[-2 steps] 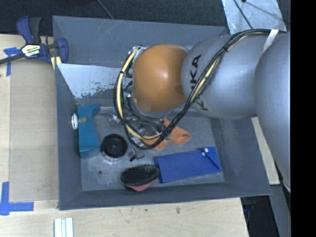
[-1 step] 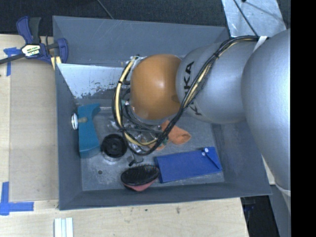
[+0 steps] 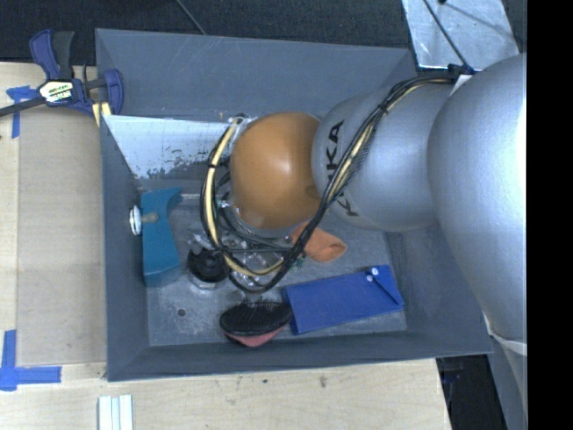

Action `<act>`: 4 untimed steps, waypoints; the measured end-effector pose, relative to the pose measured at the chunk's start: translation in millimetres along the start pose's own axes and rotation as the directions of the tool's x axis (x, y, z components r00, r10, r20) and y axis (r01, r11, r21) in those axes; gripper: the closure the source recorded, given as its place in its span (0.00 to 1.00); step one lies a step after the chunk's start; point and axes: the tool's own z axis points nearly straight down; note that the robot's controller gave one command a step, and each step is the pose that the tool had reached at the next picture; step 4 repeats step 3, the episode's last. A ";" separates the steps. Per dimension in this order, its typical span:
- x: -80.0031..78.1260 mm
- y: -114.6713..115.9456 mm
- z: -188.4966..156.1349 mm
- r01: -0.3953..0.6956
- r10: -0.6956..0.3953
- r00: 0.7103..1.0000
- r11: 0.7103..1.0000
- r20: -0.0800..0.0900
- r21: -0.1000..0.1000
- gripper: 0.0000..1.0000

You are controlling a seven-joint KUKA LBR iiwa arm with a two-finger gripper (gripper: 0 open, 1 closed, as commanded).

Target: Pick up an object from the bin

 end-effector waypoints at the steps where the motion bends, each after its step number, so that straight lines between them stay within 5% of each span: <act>1: -63.8 -28.4 6.3 0.068 -0.068 0.998 0.998 0.010 0.000 1.00; 4: -50.1 -23.6 -34.4 0.089 -0.089 0.996 0.996 -0.006 -0.004 1.00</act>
Offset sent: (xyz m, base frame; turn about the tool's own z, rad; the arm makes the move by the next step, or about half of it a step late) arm 0.0000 0.0000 0.0000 0.0000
